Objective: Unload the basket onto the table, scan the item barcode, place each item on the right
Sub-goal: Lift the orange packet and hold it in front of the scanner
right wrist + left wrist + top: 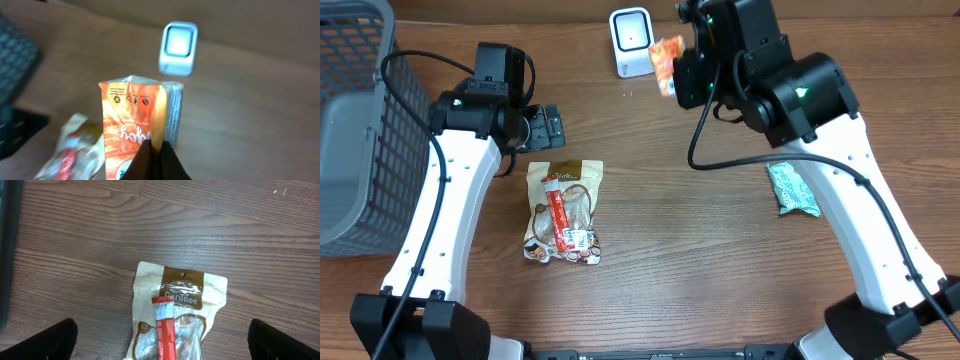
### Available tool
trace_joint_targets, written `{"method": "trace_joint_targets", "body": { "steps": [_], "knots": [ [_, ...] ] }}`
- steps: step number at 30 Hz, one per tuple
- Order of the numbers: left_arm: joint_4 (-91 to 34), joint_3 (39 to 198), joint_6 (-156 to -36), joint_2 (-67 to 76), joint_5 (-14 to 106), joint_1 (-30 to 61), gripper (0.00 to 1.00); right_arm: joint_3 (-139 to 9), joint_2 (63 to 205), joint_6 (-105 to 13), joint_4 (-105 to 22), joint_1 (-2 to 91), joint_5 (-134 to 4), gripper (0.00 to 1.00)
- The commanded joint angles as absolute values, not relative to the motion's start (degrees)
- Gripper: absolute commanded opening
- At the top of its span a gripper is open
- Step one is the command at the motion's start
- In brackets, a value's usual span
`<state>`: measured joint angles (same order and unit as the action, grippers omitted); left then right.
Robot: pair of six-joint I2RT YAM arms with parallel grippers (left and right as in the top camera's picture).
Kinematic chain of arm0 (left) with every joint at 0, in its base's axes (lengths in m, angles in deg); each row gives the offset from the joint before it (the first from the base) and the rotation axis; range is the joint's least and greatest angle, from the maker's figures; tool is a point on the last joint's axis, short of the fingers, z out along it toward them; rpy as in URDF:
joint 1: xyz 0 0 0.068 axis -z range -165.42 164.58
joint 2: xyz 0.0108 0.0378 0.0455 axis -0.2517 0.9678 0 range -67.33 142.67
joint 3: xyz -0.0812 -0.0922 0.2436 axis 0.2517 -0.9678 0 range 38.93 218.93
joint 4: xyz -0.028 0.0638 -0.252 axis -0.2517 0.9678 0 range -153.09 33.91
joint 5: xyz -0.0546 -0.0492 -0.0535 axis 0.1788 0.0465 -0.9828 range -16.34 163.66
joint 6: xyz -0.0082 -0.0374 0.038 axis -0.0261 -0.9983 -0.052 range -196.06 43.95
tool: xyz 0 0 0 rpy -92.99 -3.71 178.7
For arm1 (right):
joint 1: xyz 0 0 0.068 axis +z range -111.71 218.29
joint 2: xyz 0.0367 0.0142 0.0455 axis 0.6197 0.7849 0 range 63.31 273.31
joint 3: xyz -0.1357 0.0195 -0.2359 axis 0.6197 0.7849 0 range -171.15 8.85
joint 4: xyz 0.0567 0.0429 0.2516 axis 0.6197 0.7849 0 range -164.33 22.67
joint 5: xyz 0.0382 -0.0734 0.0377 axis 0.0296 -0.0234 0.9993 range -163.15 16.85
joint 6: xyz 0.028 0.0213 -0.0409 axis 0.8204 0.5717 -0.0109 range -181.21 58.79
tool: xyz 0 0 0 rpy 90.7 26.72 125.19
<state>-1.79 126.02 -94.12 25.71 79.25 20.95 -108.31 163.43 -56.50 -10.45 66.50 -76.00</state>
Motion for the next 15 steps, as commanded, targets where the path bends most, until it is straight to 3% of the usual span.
{"method": "trace_joint_targets", "body": {
  "steps": [1,15],
  "knots": [
    [-1.84,127.05,-94.91,26.03,78.94,21.34,1.0,-108.75,168.35,-63.38,-15.32,66.89,-86.34,0.04],
    [-1.84,127.05,-94.91,26.03,78.96,21.34,1.0,-108.53,183.78,-92.43,-48.76,67.5,-95.59,0.04]
  ]
}}
